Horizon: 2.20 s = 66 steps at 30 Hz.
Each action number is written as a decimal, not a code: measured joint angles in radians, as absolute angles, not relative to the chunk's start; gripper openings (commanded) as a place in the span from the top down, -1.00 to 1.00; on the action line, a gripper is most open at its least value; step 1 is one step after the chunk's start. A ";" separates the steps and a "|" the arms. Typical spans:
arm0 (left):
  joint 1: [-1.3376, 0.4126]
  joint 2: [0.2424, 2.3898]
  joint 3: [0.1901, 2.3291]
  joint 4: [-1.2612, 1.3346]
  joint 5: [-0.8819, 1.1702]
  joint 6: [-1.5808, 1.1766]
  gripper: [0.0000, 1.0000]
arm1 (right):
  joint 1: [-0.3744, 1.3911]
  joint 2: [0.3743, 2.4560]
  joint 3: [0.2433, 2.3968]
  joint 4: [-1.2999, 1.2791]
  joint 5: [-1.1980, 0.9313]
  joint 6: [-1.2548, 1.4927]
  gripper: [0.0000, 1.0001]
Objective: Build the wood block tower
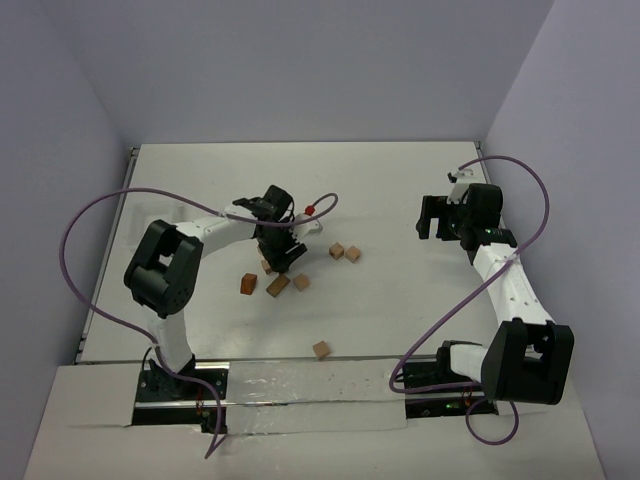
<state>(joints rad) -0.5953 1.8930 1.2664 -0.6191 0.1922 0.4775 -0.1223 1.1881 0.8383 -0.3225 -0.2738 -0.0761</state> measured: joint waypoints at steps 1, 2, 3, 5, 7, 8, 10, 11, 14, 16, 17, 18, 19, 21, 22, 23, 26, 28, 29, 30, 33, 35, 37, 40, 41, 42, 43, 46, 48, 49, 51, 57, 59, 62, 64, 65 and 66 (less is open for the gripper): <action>-0.586 1.888 1.263 -0.633 0.197 0.506 0.58 | -0.122 1.188 0.838 -0.323 -0.274 -0.076 -0.99; -0.579 1.886 1.262 -0.647 0.203 0.533 0.57 | -0.122 1.188 0.838 -0.323 -0.274 -0.076 -0.99; -0.573 1.886 1.262 -0.656 0.209 0.557 0.57 | -0.122 1.188 0.838 -0.323 -0.274 -0.076 -0.99; -0.569 1.886 1.269 -0.676 0.217 0.595 0.56 | -0.122 1.188 0.838 -0.322 -0.274 -0.076 -0.99; -0.569 1.893 1.292 -0.709 0.226 0.626 0.56 | -0.122 1.188 0.838 -0.323 -0.274 -0.076 -0.99; -0.569 1.900 1.313 -0.732 0.232 0.640 0.56 | -0.122 1.188 0.838 -0.323 -0.274 -0.076 -0.99; -0.571 1.924 1.376 -0.775 0.243 0.668 0.56 | -0.122 1.188 0.838 -0.323 -0.274 -0.076 -0.99; -0.572 1.936 1.411 -0.791 0.248 0.681 0.56 | -0.122 1.188 0.838 -0.323 -0.274 -0.076 -0.99; -0.579 1.976 1.500 -0.813 0.251 0.700 0.56 | -0.123 1.188 0.838 -0.323 -0.274 -0.076 -0.99; -0.585 1.996 1.535 -0.812 0.249 0.703 0.56 | -0.122 1.188 0.839 -0.323 -0.274 -0.076 -0.99; -0.589 2.003 1.541 -0.811 0.247 0.703 0.55 | -0.122 1.188 0.839 -0.323 -0.274 -0.076 -0.99; -0.593 2.010 1.542 -0.811 0.246 0.703 0.55 | -0.122 1.188 0.839 -0.323 -0.274 -0.076 -0.99; -0.596 2.016 1.542 -0.813 0.246 0.702 0.52 | -0.122 1.188 0.839 -0.323 -0.274 -0.076 -0.99; -0.604 2.030 1.541 -0.812 0.246 0.703 0.50 | -0.122 1.188 0.839 -0.323 -0.274 -0.076 -0.99; -0.608 2.035 1.539 -0.812 0.246 0.703 0.48 | -0.122 1.188 0.839 -0.323 -0.274 -0.076 -0.99; -0.612 2.039 1.536 -0.812 0.246 0.705 0.47 | -0.122 1.188 0.839 -0.323 -0.274 -0.076 -0.99; -0.621 2.044 1.525 -0.811 0.247 0.720 0.44 | -0.122 1.188 0.840 -0.323 -0.274 -0.076 -0.99; -0.627 2.044 1.520 -0.809 0.250 0.736 0.43 | -0.122 1.189 0.840 -0.323 -0.274 -0.076 -0.99; -0.628 2.044 1.518 -0.808 0.253 0.743 0.42 | -0.122 1.191 0.840 -0.323 -0.274 -0.076 -0.99; -0.630 2.044 1.518 -0.807 0.255 0.749 0.42 | -0.122 1.192 0.840 -0.323 -0.274 -0.076 -0.99; -0.633 2.044 1.518 -0.806 0.267 0.770 0.42 | -0.122 1.197 0.840 -0.323 -0.274 -0.076 -0.99; -0.634 2.045 1.519 -0.807 0.274 0.780 0.43 | -0.122 1.199 0.840 -0.323 -0.273 -0.076 -0.99; -0.634 2.049 1.525 -0.806 0.281 0.790 0.43 | -0.122 1.200 0.840 -0.323 -0.273 -0.076 -0.99; -0.635 2.061 1.539 -0.803 0.291 0.799 0.41 | -0.122 1.200 0.840 -0.323 -0.273 -0.076 -0.99; -0.636 2.066 1.542 -0.802 0.293 0.801 0.40 | -0.122 1.200 0.840 -0.323 -0.273 -0.076 -0.99; -0.636 2.070 1.544 -0.801 0.294 0.803 0.38 | -0.122 1.201 0.840 -0.323 -0.273 -0.076 -0.99; -0.636 2.075 1.546 -0.800 0.295 0.805 0.37 | -0.122 1.201 0.840 -0.323 -0.273 -0.076 -0.99; -0.639 2.083 1.563 -0.802 0.298 0.811 0.34 | -0.122 1.201 0.841 -0.323 -0.274 -0.079 -0.99; -0.641 2.094 1.575 -0.801 0.301 0.817 0.33 | -0.122 1.201 0.844 -0.324 -0.274 -0.080 -0.99; -0.641 2.098 1.580 -0.801 0.302 0.819 0.33 | -0.122 1.201 0.845 -0.324 -0.274 -0.080 -0.99; -0.643 2.102 1.586 -0.802 0.304 0.822 0.31 | -0.122 1.201 0.847 -0.324 -0.275 -0.080 -0.99; -0.653 2.115 1.605 -0.804 0.304 0.827 0.10 | -0.122 1.202 0.847 -0.324 -0.275 -0.080 -0.99; -0.655 2.115 1.606 -0.804 0.304 0.828 -0.04 | -0.122 1.202 0.847 -0.324 -0.275 -0.080 -0.99; -0.656 2.121 1.615 -0.810 0.303 0.828 -0.34 | -0.122 1.202 0.847 -0.324 -0.275 -0.080 -0.99; -0.656 2.126 1.623 -0.817 0.304 0.828 -0.51 | -0.122 1.202 0.847 -0.325 -0.276 -0.080 -0.99; -0.656 2.127 1.624 -0.817 0.304 0.829 -0.57 | -0.122 1.202 0.847 -0.325 -0.277 -0.080 -0.99; -0.656 2.127 1.624 -0.816 0.303 0.831 -0.69 | -0.122 1.202 0.847 -0.325 -0.278 -0.080 -0.99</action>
